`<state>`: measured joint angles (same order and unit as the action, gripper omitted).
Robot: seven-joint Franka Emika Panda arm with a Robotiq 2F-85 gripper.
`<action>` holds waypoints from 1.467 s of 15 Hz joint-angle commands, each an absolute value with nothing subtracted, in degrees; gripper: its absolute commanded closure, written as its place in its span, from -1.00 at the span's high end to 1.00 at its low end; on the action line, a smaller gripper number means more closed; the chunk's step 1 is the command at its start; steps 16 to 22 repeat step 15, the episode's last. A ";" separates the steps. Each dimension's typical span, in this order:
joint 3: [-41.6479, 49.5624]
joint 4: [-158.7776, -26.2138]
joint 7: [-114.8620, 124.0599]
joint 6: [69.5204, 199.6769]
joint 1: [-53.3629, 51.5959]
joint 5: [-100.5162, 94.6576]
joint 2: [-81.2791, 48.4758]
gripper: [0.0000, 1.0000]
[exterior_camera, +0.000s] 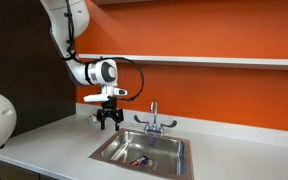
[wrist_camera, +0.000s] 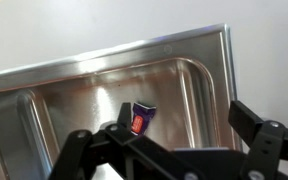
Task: Put the purple snack in the sink.
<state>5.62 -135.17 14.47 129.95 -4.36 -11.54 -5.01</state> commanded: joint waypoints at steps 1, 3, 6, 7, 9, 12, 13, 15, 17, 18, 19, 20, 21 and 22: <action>2.98 -141.13 16.44 126.62 -3.68 -13.75 3.41 1.00; 1.94 -143.29 16.39 124.87 -3.29 -13.59 6.52 1.00; 1.71 -140.89 14.63 126.91 -2.72 -11.85 2.79 1.00; 1.73 -140.84 14.63 127.01 -2.71 -11.86 2.57 1.00; 1.80 -140.71 14.65 127.10 -2.62 -11.88 1.93 1.00; 1.82 -140.63 14.66 127.12 -2.62 -11.89 1.68 1.00; 1.82 -140.61 14.66 127.12 -2.62 -11.89 1.66 1.00; 1.82 -140.57 14.66 127.12 -2.63 -11.89 1.61 1.00; 1.82 -140.57 14.66 127.12 -2.63 -11.89 1.61 1.00; 1.82 -140.57 14.66 127.12 -2.63 -11.89 1.61 1.00; 1.82 -140.57 14.66 127.12 -2.63 -11.89 1.61 1.00; 1.82 -140.57 14.66 127.12 -2.63 -11.89 1.61 1.00; 1.82 -140.57 14.66 127.12 -2.63 -11.89 1.61 1.00; 1.82 -140.57 14.66 127.12 -2.63 -11.89 1.61 1.00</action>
